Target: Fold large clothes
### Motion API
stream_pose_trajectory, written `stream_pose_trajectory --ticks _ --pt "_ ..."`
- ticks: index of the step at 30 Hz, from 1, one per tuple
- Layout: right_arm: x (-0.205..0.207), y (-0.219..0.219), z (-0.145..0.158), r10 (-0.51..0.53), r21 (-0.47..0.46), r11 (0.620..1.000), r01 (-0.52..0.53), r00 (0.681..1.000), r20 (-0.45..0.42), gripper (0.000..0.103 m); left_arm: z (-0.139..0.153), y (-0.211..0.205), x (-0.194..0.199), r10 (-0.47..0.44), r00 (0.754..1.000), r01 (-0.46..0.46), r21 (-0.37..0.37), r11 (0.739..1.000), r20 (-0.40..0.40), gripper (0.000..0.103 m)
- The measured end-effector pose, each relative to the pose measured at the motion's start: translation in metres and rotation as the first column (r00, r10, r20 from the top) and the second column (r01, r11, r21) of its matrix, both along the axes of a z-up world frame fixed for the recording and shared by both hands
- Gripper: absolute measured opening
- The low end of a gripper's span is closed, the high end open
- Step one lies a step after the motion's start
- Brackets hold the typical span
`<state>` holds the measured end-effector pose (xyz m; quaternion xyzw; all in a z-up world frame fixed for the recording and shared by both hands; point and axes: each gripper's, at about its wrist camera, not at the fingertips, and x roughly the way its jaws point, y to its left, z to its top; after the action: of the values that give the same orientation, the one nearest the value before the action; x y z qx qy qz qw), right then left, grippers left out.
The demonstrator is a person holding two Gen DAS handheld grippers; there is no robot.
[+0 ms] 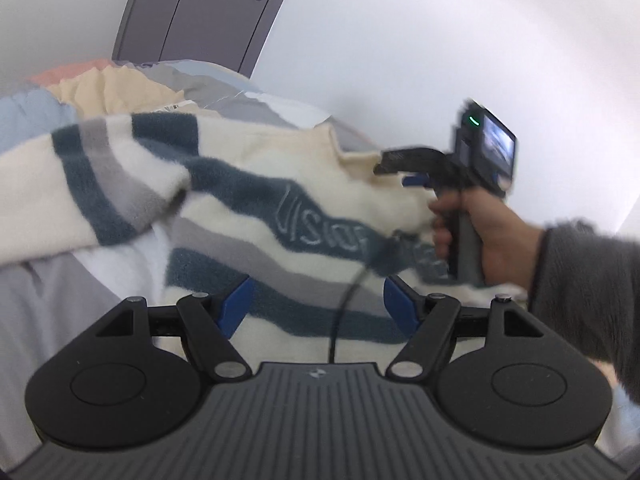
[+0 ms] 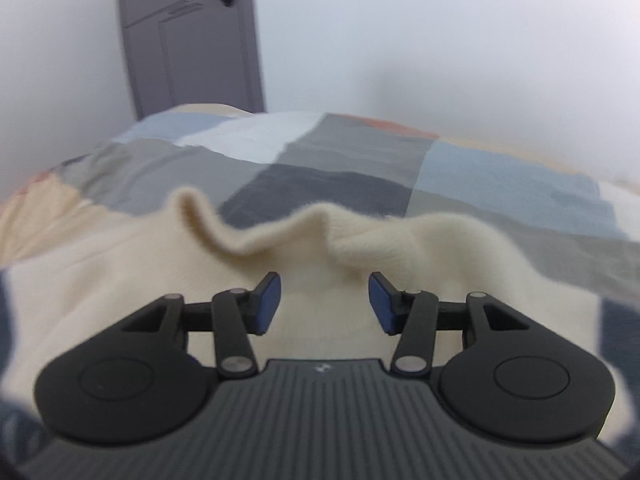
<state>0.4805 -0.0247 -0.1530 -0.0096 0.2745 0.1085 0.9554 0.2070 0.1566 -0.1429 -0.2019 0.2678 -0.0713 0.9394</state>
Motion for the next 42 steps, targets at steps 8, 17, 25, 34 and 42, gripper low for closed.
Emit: stream_pose_trajectory --ticks 8,17,25,34,42 --pt "-0.124 -0.049 0.047 0.039 0.006 0.999 -0.039 0.998 0.046 0.051 0.017 0.014 -0.027 0.030 1.000 -0.030 -0.088 0.996 0.002 0.076" --pt "-0.265 -0.061 0.053 0.171 0.080 0.983 -0.168 0.985 -0.034 0.052 0.025 0.023 -0.054 0.137 0.984 -0.140 -0.020 0.990 -0.110 0.076" --pt "-0.358 -0.011 0.025 0.484 0.147 0.873 -0.465 0.864 -0.138 0.052 0.011 0.043 -0.112 0.207 0.941 -0.259 -0.175 0.950 -0.269 0.075" --pt "-0.387 0.028 -0.010 0.651 0.221 0.759 -0.613 0.721 -0.238 0.051 0.016 0.034 -0.135 0.276 0.917 -0.327 -0.148 0.933 -0.288 0.075" --pt "-0.373 0.014 -0.017 0.569 0.251 0.821 -0.513 0.770 -0.289 0.028 -0.005 0.029 -0.120 0.178 0.922 -0.270 -0.243 0.932 -0.344 0.075"
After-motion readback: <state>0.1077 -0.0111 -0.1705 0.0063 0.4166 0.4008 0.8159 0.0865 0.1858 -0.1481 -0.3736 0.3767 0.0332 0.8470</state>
